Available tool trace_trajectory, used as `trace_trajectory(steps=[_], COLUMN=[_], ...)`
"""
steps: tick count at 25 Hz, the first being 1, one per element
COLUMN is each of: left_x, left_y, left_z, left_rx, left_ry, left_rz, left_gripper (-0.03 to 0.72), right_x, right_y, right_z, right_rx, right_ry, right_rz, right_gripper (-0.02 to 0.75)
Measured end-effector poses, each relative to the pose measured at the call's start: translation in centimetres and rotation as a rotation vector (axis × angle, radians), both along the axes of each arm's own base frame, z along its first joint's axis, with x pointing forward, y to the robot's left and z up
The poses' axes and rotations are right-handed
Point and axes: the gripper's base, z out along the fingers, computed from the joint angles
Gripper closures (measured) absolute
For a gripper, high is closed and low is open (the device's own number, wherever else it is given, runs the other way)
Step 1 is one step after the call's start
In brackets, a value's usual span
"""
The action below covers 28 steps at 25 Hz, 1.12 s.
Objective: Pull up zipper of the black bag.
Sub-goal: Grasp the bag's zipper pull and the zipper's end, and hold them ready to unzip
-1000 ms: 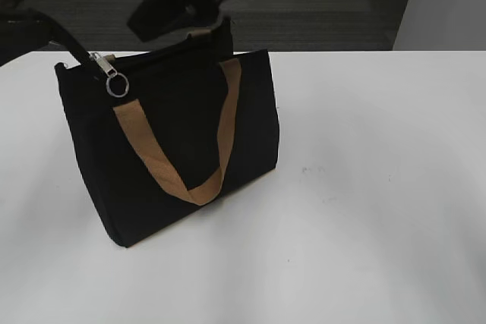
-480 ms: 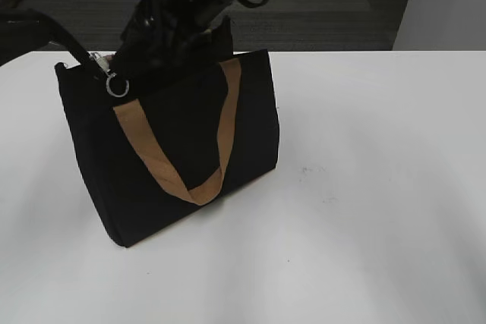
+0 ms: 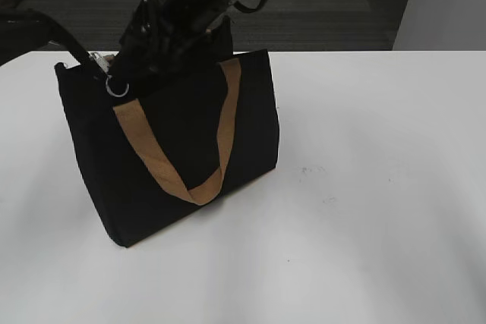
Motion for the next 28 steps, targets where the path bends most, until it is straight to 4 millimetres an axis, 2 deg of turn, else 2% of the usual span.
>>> trace_trajectory(steps=[4,10,18,28], left_x=[0.0,0.0,0.0,0.1], left_y=[0.0,0.0,0.1,0.1], left_z=[0.0,0.0,0.0,0.0], left_rx=[0.0,0.0,0.003,0.005], left_ry=[0.0,0.0,0.001,0.002], left_rz=[0.0,0.001,0.008,0.012], left_gripper=[0.657,0.657,0.657,0.657], right_x=[0.0,-0.8,-0.9,-1.0], right_y=[0.1,1.3,1.5,1.5], right_z=[-0.5,-1.2,-1.4,-1.5], right_rx=[-0.007,-0.039,-0.045,-0.05], right_ry=[0.011,-0.012,-0.013,-0.011], right_rz=[0.004,0.062,0.07,0.075], right_gripper=[0.348,0.352,0.443,0.451])
